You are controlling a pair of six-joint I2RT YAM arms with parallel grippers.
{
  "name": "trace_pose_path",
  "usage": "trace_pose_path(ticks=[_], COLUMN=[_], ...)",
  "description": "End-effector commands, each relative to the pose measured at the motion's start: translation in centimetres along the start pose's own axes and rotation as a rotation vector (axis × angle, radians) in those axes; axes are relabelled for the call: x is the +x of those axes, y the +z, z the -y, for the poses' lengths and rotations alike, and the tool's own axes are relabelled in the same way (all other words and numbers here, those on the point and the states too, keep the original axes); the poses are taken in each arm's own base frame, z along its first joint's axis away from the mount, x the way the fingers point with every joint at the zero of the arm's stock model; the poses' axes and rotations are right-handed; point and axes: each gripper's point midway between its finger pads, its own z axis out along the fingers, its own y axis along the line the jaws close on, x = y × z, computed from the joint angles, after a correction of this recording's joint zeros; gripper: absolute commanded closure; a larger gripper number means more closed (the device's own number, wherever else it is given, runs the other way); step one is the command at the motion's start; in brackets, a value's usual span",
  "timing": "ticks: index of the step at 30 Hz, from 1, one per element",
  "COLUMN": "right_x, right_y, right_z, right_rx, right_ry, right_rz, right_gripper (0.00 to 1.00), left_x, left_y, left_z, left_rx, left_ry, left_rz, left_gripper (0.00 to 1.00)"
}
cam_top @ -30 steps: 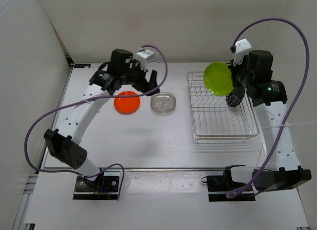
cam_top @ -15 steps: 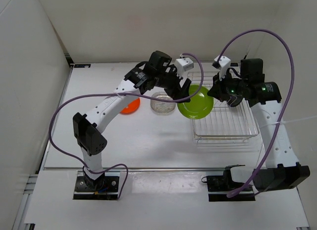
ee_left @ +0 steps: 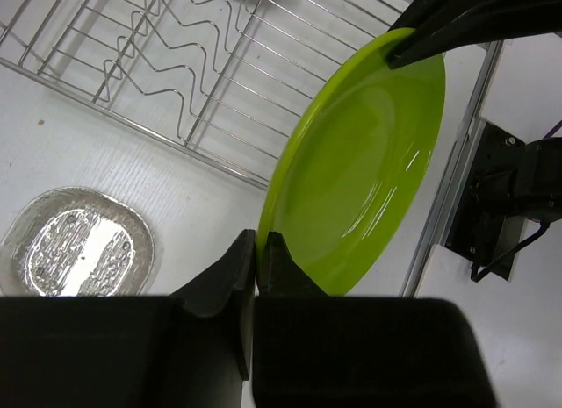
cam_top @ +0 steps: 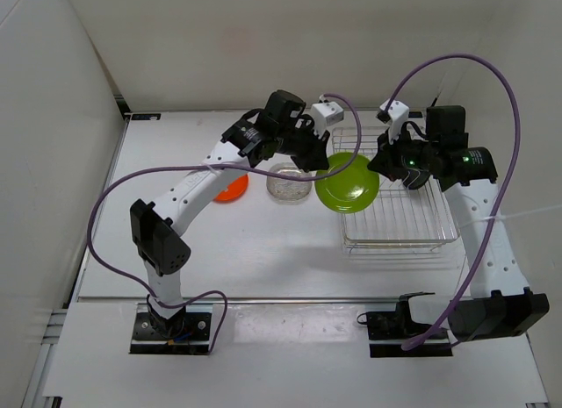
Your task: Unload the plates from the dish rack
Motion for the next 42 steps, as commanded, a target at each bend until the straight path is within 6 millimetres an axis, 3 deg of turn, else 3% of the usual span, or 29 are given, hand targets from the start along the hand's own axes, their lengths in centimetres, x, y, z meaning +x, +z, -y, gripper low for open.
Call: trace_pose_path(ticks=[1,3,4,5,7,8,10,12,13,14,16,17,20,21,25,27,32,35,42], right_x=[-2.3,-2.3,-2.5,-2.5,-1.9,-1.6,-1.5,-0.5,-0.3,-0.3,-0.2,0.2,0.3,0.4,0.0,0.1,0.4,0.5,0.3], right_y=[-1.0,-1.1,-1.3,-1.3,-1.2,-1.0,-0.9,-0.8,-0.9,-0.9,-0.9,-0.7,-0.4,-0.1,0.0,0.1,0.2,0.2,0.0], right_z=[-0.7,-0.7,-0.8,-0.8,-0.4,0.2,1.3,2.8,3.5,3.6,4.1,4.1,4.1,4.0,4.0,3.9,3.3,3.1,2.9], right_rx=[-0.011,-0.011,-0.008,-0.009,0.013,0.046,0.105,0.194,0.245,0.246,0.274,0.271,0.264,0.248,0.231,0.218,0.191,0.179,0.173], right_ry=[-0.034,-0.034,-0.039,-0.030,-0.014,-0.001,-0.004,0.033,0.031,0.031,0.030,0.043,0.047,0.050,0.059,0.065,0.065,0.060,0.055], right_rz=[0.084,0.084,0.091,0.091,0.073,0.062,0.065,0.038,0.048,0.049,0.045,0.038,0.032,0.029,0.016,0.007,-0.003,-0.008,0.003], right_gripper=[1.00,0.97,0.85,0.22,0.03,0.00,0.00,0.00,0.00,0.00,0.00,0.00,0.00,0.00,0.00,0.00,0.00,0.00,0.00], left_x=[-2.7,-2.5,-3.1,-2.1,-2.1,-1.3,-1.0,0.6,2.7,3.1,6.3,7.7,12.3,14.1,17.8,18.5,19.9,21.4,23.6], left_y=[-2.1,-1.9,-2.2,-1.8,-2.5,-2.6,-4.4,-5.6,-8.6,-9.9,-11.5,-13.5,-15.3,-14.7,-16.0,-16.5,-15.7,-14.6,-14.4], left_z=[0.6,0.2,0.3,-0.6,-1.4,-2.7,-4.9,-8.2,-12.6,-14.4,-17.2,-19.6,-22.7,-23.1,-26.0,-27.0,-28.9,-29.5,-30.6], left_rx=[-0.026,-0.044,-0.056,-0.096,-0.163,-0.216,-0.299,-0.422,-0.526,-0.566,-0.597,-0.606,-0.543,-0.486,-0.456,-0.454,-0.381,-0.359,-0.381], left_ry=[0.025,0.013,-0.001,-0.022,-0.038,-0.069,-0.096,-0.135,-0.185,-0.209,-0.271,-0.320,-0.429,-0.466,-0.565,-0.589,-0.644,-0.678,-0.733], left_rz=[0.076,0.074,0.095,0.073,0.082,0.076,0.094,0.095,0.102,0.108,0.069,0.074,0.035,0.002,0.000,0.015,0.018,-0.005,-0.032], left_gripper=[0.89,0.89,0.89,0.89,0.89,0.89,0.89,0.89,0.89,0.89,0.89,0.89,0.89,0.89,0.89,0.89,0.89,0.89,0.89])
